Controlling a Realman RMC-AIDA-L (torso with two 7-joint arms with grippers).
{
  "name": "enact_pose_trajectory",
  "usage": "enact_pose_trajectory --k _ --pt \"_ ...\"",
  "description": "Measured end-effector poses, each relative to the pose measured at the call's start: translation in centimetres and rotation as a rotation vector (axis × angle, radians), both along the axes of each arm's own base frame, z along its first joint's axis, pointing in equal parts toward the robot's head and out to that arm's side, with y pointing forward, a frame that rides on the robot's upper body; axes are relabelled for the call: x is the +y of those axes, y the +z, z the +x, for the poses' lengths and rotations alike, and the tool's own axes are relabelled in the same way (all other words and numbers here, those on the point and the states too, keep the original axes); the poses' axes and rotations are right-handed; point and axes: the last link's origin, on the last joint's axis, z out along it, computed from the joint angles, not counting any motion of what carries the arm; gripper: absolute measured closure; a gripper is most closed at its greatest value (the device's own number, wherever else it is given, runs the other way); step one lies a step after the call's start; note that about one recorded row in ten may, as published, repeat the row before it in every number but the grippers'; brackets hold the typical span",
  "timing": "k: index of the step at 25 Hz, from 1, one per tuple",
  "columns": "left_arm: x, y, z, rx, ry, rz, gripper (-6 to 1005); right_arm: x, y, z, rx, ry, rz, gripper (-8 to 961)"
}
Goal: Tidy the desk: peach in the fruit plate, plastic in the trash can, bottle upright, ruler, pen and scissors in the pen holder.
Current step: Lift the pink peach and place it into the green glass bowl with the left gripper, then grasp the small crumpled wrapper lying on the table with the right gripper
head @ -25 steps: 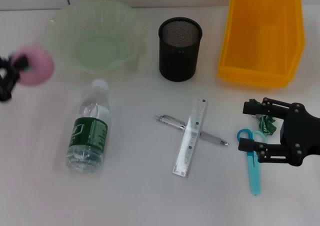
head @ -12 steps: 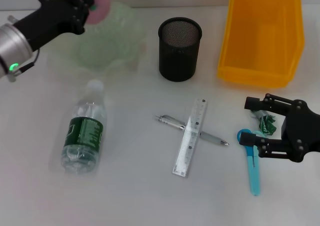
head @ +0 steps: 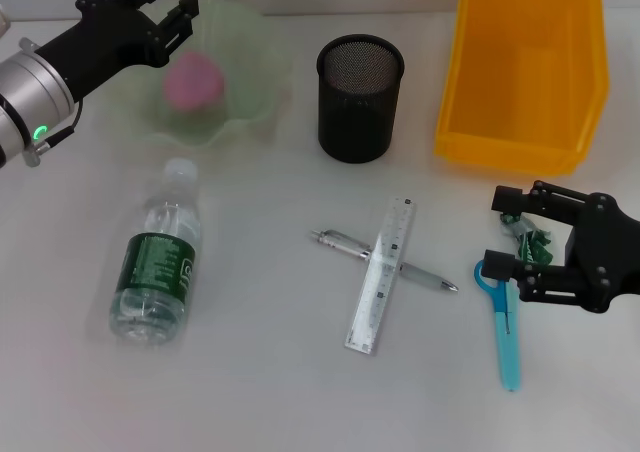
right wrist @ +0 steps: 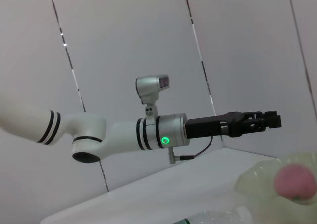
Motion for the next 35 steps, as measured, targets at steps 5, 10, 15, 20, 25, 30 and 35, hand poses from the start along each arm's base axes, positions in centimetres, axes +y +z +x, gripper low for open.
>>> enact_pose_trajectory --k 5,10,15,20,25,30,35 --pt "-0.9 0.3 0.0 -0.038 -0.034 -0.014 585 0.3 1.4 -0.1 0.031 -0.092 -0.058 118" --pt "-5.8 1.4 1.2 -0.16 -0.272 -0.142 345 1.0 8.0 -1.9 -0.062 -0.205 -0.093 118" --pt "-10.9 0.6 1.0 -0.138 -0.423 -0.29 198 2.2 12.5 -6.0 -0.363 -0.444 -0.107 118" --pt "-14.0 -1.2 0.4 -0.132 -0.452 -0.42 140 3.9 12.9 -10.0 -0.648 -0.664 -0.105 118" --pt "-15.0 -2.2 0.4 -0.121 -0.457 -0.476 141 5.8 9.6 -10.7 -0.787 -0.718 -0.174 119" --pt "-15.0 -2.4 0.3 -0.118 -0.458 -0.473 142 7.4 6.2 -9.2 -0.87 -0.806 -0.183 120" --pt "-15.0 -2.5 0.3 -0.104 -0.471 -0.467 143 8.5 3.3 -7.6 -0.887 -0.85 -0.202 121"
